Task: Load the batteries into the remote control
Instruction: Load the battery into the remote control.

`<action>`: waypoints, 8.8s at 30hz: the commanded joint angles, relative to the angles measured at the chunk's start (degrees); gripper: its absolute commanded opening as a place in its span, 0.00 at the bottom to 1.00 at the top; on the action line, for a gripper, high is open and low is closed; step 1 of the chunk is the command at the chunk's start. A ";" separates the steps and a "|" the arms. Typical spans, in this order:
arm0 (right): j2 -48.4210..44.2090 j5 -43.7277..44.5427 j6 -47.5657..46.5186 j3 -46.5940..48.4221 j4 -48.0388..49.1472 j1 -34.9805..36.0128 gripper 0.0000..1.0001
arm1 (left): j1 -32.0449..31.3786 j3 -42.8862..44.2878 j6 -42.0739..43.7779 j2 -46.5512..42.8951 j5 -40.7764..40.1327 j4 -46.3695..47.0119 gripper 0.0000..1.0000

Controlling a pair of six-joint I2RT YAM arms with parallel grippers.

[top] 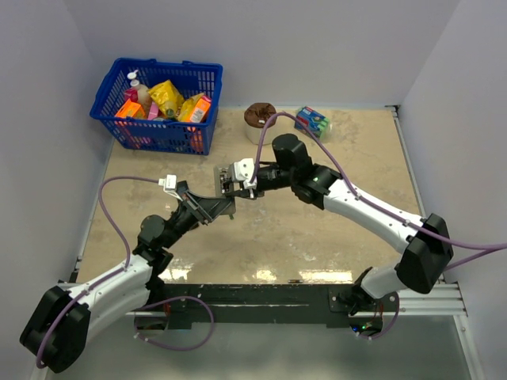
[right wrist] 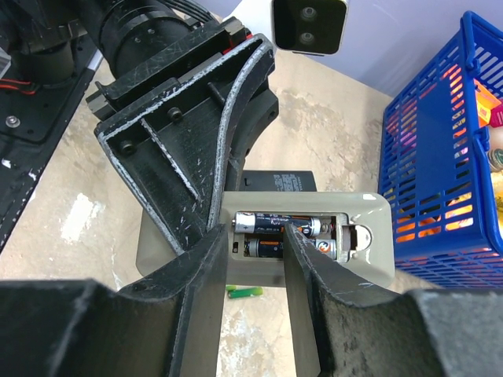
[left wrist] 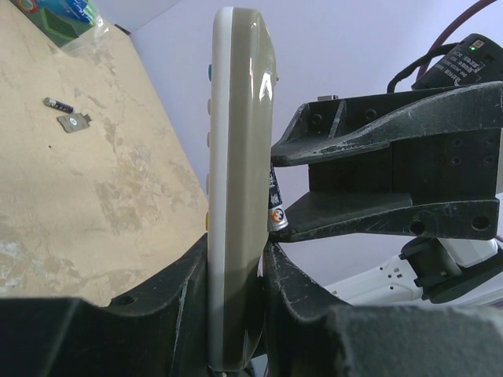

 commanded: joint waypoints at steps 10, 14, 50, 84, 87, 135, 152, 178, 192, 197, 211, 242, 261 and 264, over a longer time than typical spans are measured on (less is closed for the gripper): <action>0.08 0.26 0.75 1.66 1.60 0.65 0.37 | 0.09 1.64 -0.33 -0.35 0.64 4.58 0.00; -0.36 0.62 1.01 1.57 1.60 0.65 0.39 | 0.18 0.94 -1.12 -0.70 0.03 4.31 0.00; 0.70 1.23 2.51 -0.71 5.03 0.65 0.32 | 0.44 0.50 -2.36 0.18 1.87 9.32 0.00; 7.02 6.07 2.42 -3.96 10.74 -5.59 0.02 | 0.44 1.73 -1.30 2.99 10.04 27.25 0.00; 7.02 5.81 2.33 -4.31 10.74 -6.55 0.02 | 0.44 1.55 -1.39 2.90 9.96 27.25 0.00; -1.68 10.89 -2.94 -0.80 -2.45 3.02 0.27 | 0.62 1.72 -3.59 3.87 6.00 16.79 0.00; -0.71 13.45 1.10 -1.77 3.53 4.34 0.38 | 0.70 2.25 -2.88 3.96 6.27 15.91 0.00; 4.39 23.21 -0.75 -2.02 5.37 3.12 0.14 | 0.70 4.45 0.46 1.67 9.52 15.82 0.00; 5.36 6.95 6.89 -7.04 12.84 -2.43 0.10 | 0.61 1.02 -4.47 5.27 9.43 31.30 0.00; 1.32 5.72 12.07 -1.53 12.15 -2.42 0.21 | 0.79 1.28 -2.10 4.66 8.38 25.24 0.00; -10.02 10.63 17.27 1.31 7.57 -2.34 0.68 | 1.67 3.22 2.56 4.57 8.99 14.25 0.00; -6.34 16.09 10.94 0.08 3.00 1.53 0.88 | 1.67 6.38 6.17 2.64 12.77 9.93 0.00; 0.07 15.38 14.99 6.48 -0.94 1.44 0.51 | 1.67 9.54 9.42 3.25 18.22 11.43 0.00; 2.62 15.21 16.03 9.03 -5.42 1.44 0.45 | 1.58 11.12 12.22 2.82 19.36 8.71 0.00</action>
